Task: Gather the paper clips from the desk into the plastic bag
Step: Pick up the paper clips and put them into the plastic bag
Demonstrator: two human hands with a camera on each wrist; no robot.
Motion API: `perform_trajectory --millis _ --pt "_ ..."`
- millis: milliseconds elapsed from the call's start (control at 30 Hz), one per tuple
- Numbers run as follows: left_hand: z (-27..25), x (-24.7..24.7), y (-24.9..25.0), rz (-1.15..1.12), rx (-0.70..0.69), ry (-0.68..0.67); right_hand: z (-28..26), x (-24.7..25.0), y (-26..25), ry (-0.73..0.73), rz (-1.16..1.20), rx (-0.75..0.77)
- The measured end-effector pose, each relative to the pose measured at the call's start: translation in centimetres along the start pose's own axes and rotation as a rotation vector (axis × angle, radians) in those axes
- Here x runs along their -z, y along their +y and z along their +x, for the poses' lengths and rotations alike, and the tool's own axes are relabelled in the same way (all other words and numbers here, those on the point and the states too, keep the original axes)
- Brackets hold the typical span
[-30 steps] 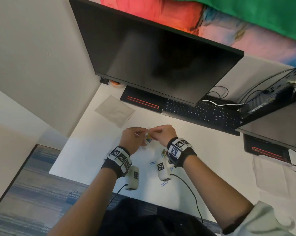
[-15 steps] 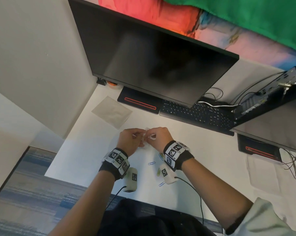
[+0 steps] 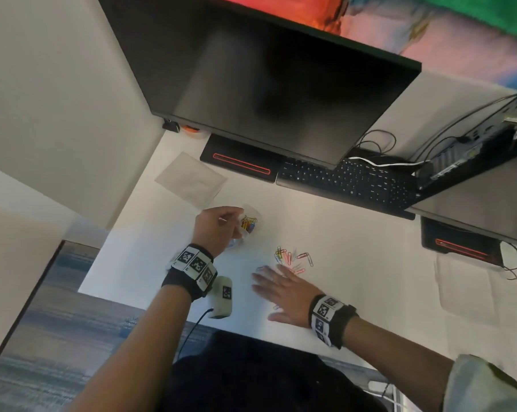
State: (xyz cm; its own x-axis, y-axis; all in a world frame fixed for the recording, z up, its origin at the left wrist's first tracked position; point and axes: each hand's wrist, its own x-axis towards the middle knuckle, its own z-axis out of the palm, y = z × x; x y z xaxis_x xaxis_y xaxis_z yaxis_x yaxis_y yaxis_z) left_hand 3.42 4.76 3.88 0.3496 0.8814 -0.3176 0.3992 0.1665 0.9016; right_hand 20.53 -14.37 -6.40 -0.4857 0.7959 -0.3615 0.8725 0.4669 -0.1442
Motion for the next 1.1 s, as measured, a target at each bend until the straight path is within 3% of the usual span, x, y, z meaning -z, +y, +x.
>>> perform_trajectory --millis 167,300,500,600,767,867,1000,1100 --pt "-0.8 -0.5 0.8 0.024 0.052 0.018 0.2 1.4 3.1 0.021 -0.023 -0.192" --pt "-1.3 -1.2 1.6 0.061 0.058 0.012 -0.5 1.9 4.6 0.014 0.121 -0.326" --pt "-1.3 -2.1 1.2 0.112 0.063 0.039 -2.1 0.6 2.9 0.138 0.221 -0.297" --pt "-1.5 -2.7 1.1 0.086 0.079 0.058 -3.0 0.7 1.4 0.099 0.282 -0.282" --pt "-2.0 -4.1 1.1 0.082 0.081 0.084 -3.0 -0.7 1.7 0.161 0.117 -0.166" --pt "-2.7 -4.8 1.3 0.110 0.063 0.087 -3.1 -0.7 2.6 0.126 0.050 -0.145" --pt "-3.3 -5.2 1.1 0.110 0.064 0.082 -2.7 0.8 3.6 0.088 0.133 -0.197" --pt "-3.6 -5.5 0.9 0.091 0.081 0.089 -2.3 2.4 4.7 0.134 0.327 -0.339"
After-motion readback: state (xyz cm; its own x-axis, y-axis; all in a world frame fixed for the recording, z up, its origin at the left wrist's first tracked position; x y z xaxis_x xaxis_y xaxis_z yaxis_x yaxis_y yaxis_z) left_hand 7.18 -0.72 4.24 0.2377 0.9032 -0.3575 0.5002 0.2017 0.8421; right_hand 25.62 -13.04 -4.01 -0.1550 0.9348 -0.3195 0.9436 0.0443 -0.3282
